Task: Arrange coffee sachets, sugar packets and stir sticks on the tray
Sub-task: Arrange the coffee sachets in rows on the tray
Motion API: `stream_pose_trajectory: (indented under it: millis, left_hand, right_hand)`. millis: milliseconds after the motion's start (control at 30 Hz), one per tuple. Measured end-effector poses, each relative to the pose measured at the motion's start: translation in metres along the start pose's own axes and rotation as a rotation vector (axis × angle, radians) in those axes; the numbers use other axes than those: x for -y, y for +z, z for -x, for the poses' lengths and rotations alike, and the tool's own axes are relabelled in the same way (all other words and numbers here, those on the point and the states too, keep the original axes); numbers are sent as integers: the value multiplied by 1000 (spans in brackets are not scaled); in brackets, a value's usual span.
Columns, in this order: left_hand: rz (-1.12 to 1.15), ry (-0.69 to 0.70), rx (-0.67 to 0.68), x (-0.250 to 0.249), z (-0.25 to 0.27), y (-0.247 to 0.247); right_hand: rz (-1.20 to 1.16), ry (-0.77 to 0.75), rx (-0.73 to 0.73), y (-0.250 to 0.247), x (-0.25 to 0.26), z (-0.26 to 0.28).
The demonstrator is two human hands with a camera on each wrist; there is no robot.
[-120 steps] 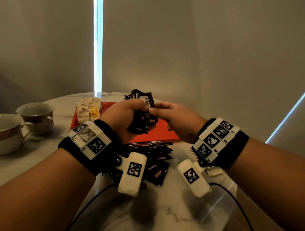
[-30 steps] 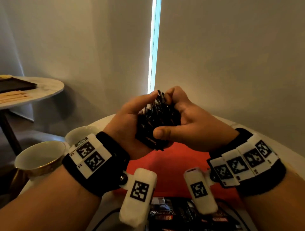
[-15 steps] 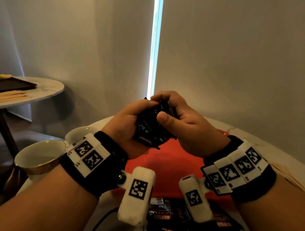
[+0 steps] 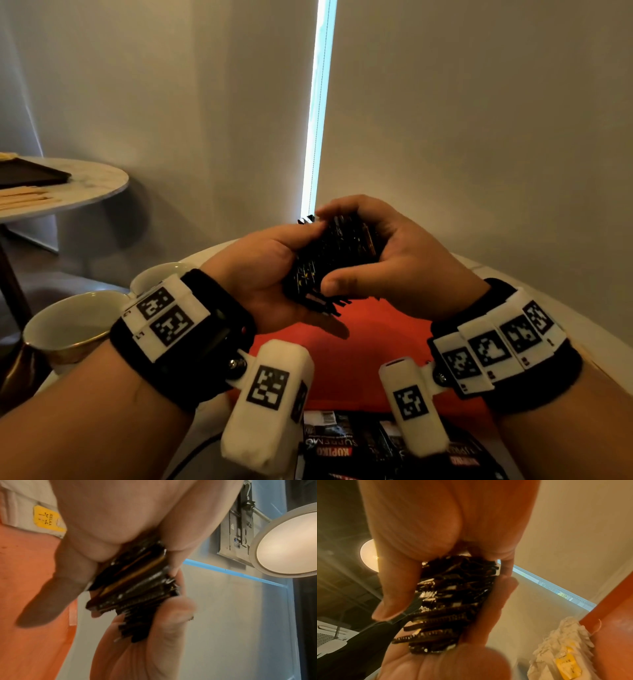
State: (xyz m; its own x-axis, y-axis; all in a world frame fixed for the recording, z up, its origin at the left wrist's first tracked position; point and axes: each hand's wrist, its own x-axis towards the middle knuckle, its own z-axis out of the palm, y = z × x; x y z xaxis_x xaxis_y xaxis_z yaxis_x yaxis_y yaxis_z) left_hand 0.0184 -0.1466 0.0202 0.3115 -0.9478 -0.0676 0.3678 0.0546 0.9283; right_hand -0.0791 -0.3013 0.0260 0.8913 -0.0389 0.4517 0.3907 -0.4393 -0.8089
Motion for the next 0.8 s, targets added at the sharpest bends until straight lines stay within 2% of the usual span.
stream_pose_trajectory:
  millis: [100,233,300,400,433,633,800]
  left_hand:
    - [-1,-23,8,2,-1,3]
    - [160,-24,42,-2,1,1]
    - [209,0,83,-4,3,-2]
    - [188,24,199,-4,5,-4]
    - [171,31,201,-4,5,-3]
    - [94,85,17,-1,1,4]
    - [31,43,-21,5,0,15]
  right_hand:
    - [3,11,-4,-2,0,0]
    - [-14,9,3,-4,6,4]
    - [11,1,-13,-4,5,4]
    - [62,2,-14,-4,6,3]
    - [55,1,-4,-3,6,3]
    - [-18,-24,-28,-4,9,4]
    - [35,27,49,4,7,4]
